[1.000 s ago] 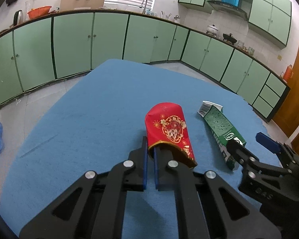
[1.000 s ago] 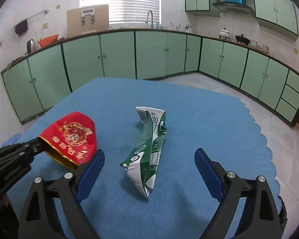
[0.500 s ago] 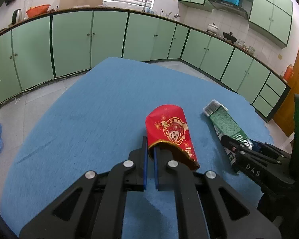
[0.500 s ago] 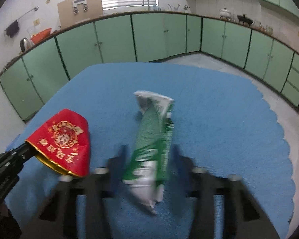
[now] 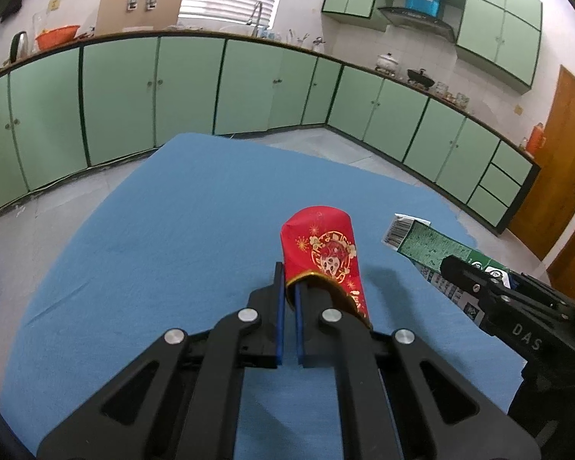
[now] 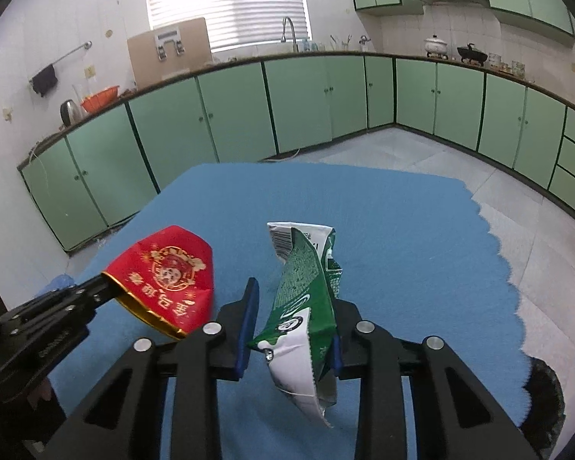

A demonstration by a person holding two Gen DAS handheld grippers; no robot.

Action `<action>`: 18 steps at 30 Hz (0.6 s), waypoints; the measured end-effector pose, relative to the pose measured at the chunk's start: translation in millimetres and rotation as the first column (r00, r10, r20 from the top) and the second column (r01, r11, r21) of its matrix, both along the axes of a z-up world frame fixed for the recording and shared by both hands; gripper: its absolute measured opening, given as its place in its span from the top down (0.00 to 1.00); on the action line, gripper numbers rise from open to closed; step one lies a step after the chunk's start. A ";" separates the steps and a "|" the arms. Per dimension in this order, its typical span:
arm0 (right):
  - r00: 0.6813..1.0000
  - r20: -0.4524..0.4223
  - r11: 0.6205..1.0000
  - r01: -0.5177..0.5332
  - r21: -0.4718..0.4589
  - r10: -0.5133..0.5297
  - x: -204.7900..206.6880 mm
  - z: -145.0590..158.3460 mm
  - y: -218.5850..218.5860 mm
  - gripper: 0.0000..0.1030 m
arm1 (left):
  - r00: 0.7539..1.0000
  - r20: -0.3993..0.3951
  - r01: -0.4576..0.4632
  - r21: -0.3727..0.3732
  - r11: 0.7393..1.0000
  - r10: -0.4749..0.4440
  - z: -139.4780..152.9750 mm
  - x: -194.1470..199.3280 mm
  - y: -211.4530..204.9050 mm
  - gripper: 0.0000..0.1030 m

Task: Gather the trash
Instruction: 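Carry the packet and wrapper over the black bin and open both tools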

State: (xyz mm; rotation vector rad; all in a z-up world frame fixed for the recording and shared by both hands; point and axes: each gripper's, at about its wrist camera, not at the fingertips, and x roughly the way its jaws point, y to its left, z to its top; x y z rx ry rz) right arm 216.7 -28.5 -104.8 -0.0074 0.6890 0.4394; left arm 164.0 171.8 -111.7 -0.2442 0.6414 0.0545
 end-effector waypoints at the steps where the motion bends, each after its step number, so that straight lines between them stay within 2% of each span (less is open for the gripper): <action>1: 1.000 0.007 1.000 0.003 0.001 -0.003 -1.3 3.4 -3.7 0.70 | 1.000 0.007 0.009 0.004 1.000 -0.009 3.5 0.8 -5.6 0.97; 10: 0.995 0.074 0.997 0.069 0.024 -0.070 -21.7 32.4 -49.8 0.71 | 0.995 0.057 0.086 0.029 0.996 -0.087 23.6 0.4 -55.2 0.97; 18: 0.983 0.111 0.989 0.147 0.029 -0.150 -40.1 50.4 -99.1 0.71 | 0.976 0.093 0.193 0.041 0.980 -0.196 38.7 1.0 -116.3 0.97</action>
